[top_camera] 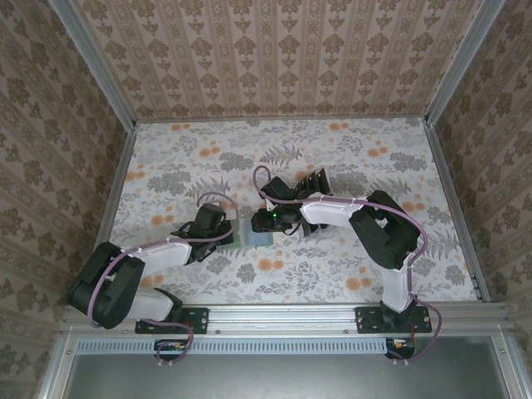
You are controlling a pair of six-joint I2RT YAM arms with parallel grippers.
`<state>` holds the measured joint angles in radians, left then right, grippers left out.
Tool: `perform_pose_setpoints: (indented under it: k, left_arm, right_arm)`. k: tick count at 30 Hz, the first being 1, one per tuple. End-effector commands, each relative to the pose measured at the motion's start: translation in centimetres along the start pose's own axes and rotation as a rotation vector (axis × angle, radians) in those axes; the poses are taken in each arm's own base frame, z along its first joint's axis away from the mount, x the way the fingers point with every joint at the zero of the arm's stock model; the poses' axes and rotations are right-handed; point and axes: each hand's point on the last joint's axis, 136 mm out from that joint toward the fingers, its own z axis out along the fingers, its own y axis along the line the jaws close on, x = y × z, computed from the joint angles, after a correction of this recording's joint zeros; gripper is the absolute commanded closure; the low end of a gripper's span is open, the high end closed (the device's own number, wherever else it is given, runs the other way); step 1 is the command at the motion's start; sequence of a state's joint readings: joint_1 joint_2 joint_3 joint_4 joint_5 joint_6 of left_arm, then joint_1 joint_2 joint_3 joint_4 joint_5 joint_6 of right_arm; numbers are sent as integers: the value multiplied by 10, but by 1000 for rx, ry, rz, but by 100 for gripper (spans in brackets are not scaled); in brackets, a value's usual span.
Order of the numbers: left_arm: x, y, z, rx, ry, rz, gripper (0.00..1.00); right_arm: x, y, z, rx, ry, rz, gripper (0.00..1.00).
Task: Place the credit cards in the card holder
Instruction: Flip over the card slot on the card holder.
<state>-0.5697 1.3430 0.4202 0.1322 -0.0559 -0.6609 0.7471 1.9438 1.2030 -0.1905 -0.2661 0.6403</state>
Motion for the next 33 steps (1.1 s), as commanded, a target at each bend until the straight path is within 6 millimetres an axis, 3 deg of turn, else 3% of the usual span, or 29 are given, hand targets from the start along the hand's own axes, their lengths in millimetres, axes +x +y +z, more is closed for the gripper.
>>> perform_pose_setpoints:
  k: [1, 16, 25, 33]
  left_arm:
    - [9, 4, 4, -16, 18, 13, 92]
    - [8, 2, 2, -11, 2, 9, 93]
    - [-13, 21, -31, -90, -119, -68, 80]
    - [-23, 37, -57, -134, -209, -169, 77]
  right_arm:
    - [4, 5, 5, -77, 24, 51, 56]
    - [-9, 35, 0, -225, 6, 104, 58]
    - [-10, 53, -2, -229, 10, 82, 57]
    - [-9, 73, 15, -230, 31, 60, 57]
